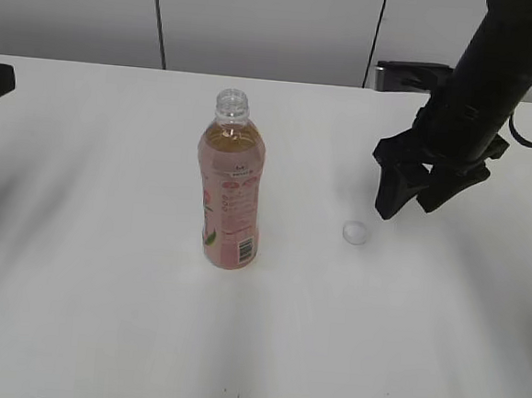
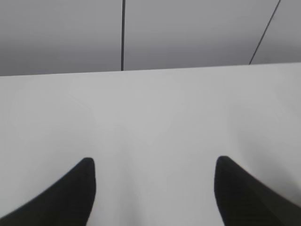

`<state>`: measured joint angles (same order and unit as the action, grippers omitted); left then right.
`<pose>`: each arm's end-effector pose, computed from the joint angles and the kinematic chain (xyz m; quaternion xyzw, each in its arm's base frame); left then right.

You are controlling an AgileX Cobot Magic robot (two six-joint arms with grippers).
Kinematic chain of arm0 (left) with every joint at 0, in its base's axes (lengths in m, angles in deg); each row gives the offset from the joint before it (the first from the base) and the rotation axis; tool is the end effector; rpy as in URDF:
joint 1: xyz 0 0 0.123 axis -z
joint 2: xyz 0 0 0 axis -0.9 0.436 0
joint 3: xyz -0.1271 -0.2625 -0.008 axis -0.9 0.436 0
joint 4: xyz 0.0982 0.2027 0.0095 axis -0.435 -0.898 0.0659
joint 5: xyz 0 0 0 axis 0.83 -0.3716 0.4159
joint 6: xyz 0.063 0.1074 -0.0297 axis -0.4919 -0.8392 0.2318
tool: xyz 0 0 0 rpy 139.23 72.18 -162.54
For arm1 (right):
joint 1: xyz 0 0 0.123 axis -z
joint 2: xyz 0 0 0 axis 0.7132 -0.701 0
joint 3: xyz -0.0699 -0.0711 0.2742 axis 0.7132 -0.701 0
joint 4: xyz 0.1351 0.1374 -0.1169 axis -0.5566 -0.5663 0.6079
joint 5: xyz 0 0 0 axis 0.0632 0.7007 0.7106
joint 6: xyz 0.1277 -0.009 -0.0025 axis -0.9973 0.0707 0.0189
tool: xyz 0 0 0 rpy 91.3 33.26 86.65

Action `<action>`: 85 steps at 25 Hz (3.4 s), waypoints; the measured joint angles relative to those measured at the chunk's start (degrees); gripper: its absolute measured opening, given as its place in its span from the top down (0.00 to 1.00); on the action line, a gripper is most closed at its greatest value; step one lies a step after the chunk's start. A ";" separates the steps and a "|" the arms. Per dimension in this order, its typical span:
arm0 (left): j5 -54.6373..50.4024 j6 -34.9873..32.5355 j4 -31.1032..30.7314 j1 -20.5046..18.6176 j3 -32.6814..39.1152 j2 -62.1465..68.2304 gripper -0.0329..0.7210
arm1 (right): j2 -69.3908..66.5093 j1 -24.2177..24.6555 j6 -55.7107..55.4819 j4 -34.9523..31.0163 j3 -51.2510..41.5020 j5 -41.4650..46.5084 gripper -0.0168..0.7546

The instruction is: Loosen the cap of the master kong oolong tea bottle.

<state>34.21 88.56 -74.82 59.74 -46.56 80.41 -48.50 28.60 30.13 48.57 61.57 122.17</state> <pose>0.2511 -0.0202 0.2460 0.0290 0.8231 -0.1255 0.5532 0.3346 0.1326 0.1846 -0.2502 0.9609 0.1173 0.0165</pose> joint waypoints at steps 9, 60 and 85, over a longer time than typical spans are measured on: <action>1.64 -10.83 -15.00 0.00 0.00 0.00 0.35 | 0.07 0.00 0.51 -1.70 0.00 -1.44 0.35; -75.60 -45.14 49.62 5.80 -4.38 -51.29 0.51 | 31.09 0.00 -7.95 7.62 -23.40 -2.46 0.46; -82.64 -45.92 44.04 9.97 -3.37 -71.54 0.54 | 110.20 0.00 -12.52 15.58 -52.05 -1.09 0.46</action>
<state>-48.42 42.65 -30.78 69.70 -49.92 8.87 61.70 28.60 17.62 64.15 9.52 121.08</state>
